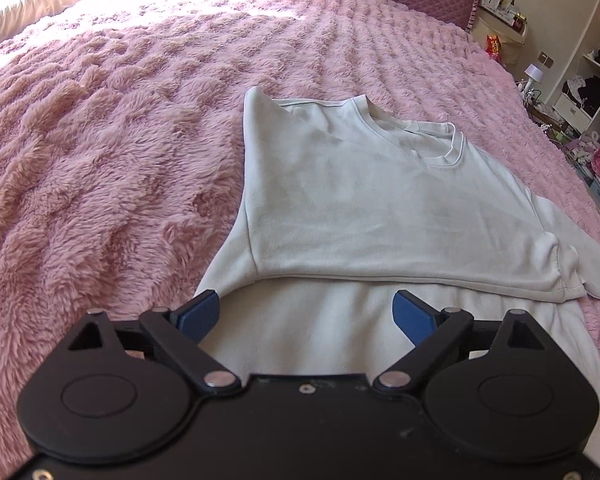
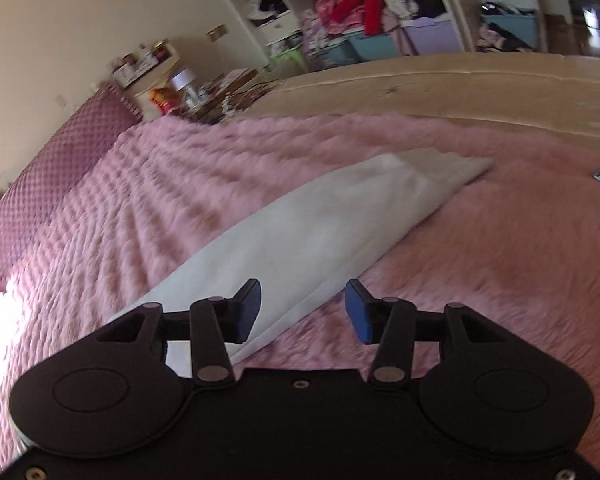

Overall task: Fold small clothes
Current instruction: 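Grasp the other sleeve with the right gripper and fold it across the body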

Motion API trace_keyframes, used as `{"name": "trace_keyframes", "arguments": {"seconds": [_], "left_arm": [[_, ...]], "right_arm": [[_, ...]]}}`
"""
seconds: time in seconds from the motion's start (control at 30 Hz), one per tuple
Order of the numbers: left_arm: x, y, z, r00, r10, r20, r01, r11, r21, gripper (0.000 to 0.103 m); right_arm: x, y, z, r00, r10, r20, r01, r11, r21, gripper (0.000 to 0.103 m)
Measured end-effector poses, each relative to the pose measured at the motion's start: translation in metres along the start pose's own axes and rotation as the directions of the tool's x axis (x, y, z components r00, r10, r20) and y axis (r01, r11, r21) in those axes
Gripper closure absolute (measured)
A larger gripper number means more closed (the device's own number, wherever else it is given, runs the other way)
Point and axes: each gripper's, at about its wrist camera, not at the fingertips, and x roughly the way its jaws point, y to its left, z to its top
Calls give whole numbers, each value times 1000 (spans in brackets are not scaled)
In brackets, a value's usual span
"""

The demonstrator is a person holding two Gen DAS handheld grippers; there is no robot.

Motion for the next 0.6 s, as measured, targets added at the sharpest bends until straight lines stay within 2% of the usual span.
{"name": "trace_keyframes", "arguments": {"seconds": [0.07, 0.13, 0.27, 0.3, 0.33, 0.37, 0.4, 0.43, 0.53, 0.6], "left_arm": [[1, -3, -3, 1000, 10, -10, -10, 1000, 3, 9], [4, -6, -6, 999, 13, -29, -13, 1000, -8, 9], [9, -14, -6, 999, 15, -42, -15, 1000, -20, 9], [10, -16, -5, 999, 18, -39, -19, 1000, -14, 9], [10, -18, -4, 999, 26, -38, -26, 1000, -9, 9], [11, -19, -3, 999, 27, -37, -27, 1000, -6, 9], [11, -20, -2, 999, 24, -36, -24, 1000, -4, 9], [10, -20, -1, 999, 22, -35, -22, 1000, -4, 9], [11, -19, 0, 999, 20, -32, -20, 1000, 0, 9], [11, -17, 0, 999, 15, -35, -15, 1000, 3, 9]], "right_arm": [[6, -35, 17, 1000, -24, -3, 24, 993, 112, 55], [18, -62, 25, 1000, -11, -15, 13, 980, 198, 56], [37, -69, 27, 999, 18, 41, -29, 950, 312, 56], [41, -67, 28, 999, 11, 47, -25, 948, 318, 56], [47, -63, 29, 999, -1, 44, -13, 947, 322, 61], [51, -59, 31, 999, -16, 34, 5, 948, 319, 69], [53, -53, 33, 999, -28, 17, 21, 953, 303, 88], [52, -48, 35, 1000, -11, 13, 7, 959, 284, 92], [35, -20, 43, 997, 68, 47, -76, 978, 194, 93], [19, 11, 43, 986, 161, 52, -167, 976, 136, 94]]}}
